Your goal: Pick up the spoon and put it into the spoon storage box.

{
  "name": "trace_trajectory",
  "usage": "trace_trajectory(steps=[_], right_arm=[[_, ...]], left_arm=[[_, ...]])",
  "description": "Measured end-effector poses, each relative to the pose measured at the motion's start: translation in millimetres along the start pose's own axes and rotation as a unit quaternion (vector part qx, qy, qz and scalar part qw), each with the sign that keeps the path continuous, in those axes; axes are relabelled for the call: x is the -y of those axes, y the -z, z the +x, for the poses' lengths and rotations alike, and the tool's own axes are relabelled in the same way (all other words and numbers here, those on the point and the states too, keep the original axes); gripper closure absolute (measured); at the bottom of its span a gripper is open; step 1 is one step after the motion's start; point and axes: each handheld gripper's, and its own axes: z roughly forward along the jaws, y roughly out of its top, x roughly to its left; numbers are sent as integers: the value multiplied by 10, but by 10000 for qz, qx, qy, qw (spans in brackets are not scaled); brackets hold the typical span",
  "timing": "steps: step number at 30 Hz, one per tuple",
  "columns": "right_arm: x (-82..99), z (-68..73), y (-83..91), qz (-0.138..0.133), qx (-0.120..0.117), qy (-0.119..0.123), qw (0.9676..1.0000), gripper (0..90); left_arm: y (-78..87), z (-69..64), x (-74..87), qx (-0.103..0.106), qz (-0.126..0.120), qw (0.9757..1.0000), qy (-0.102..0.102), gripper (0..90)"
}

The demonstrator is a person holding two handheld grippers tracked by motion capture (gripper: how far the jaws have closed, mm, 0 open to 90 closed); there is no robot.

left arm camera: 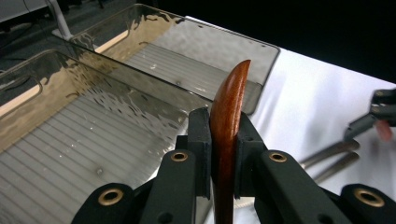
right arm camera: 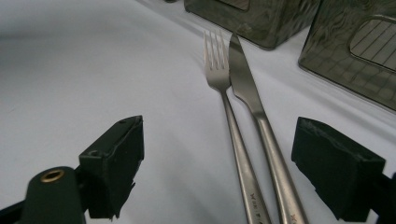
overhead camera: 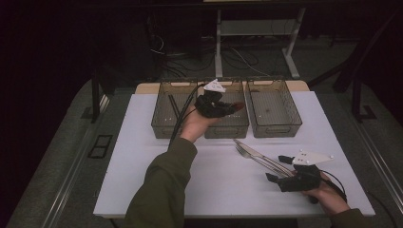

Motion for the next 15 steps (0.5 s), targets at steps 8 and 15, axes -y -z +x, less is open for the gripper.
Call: trace_trajectory(steps=[8,15], right_arm=[[1,-7,10,-29,8,24,10000,164],[1,-10,12,-46,-17,33,10000,163]], left_arm=[[-201,165,-71,-6,-100,9999,82,799],[-331,277,-161,-5,-271,9994,199,798]])
